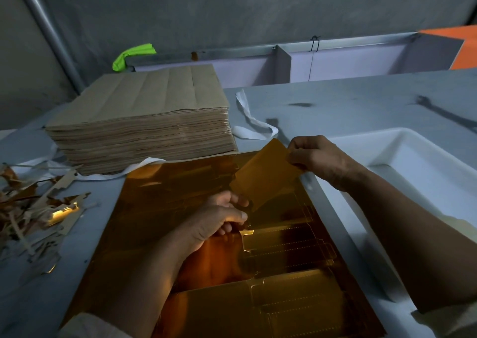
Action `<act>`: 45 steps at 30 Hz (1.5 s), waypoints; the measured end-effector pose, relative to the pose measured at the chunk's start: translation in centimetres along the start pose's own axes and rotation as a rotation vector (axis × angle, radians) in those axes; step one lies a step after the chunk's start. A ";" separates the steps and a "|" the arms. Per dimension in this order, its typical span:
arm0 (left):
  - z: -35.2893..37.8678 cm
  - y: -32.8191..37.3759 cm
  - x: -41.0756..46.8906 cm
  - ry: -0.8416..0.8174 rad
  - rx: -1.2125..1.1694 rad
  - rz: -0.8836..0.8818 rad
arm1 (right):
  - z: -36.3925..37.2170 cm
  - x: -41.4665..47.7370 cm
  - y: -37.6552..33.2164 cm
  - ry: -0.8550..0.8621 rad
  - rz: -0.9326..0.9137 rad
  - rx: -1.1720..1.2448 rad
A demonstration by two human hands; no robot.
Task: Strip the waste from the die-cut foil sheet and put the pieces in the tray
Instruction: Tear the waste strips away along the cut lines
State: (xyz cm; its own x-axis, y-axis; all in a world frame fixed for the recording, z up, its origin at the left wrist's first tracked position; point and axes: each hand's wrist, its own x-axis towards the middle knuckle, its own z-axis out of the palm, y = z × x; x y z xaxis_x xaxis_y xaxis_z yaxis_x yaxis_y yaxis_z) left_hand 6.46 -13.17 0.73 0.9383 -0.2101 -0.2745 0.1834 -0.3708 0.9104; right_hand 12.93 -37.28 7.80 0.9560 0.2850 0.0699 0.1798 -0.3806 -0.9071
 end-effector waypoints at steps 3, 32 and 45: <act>0.0 0.1 -0.2 0.032 -0.105 0.002 | 0.0 0.1 0.2 -0.032 0.016 -0.019; -2.0 1.8 -0.1 0.455 -0.348 -0.054 | 0.3 -0.1 0.5 -0.101 -0.060 -0.207; -8.8 -0.5 1.0 0.656 -0.181 -0.273 | 0.2 0.2 1.0 -0.100 -0.032 -0.192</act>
State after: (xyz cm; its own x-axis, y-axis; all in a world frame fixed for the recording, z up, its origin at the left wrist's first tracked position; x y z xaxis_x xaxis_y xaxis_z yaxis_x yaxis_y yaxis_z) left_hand 9.91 -5.21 2.77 0.8246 0.4739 -0.3090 0.4279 -0.1651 0.8886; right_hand 13.21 -37.38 6.84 0.9229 0.3821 0.0473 0.2599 -0.5275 -0.8089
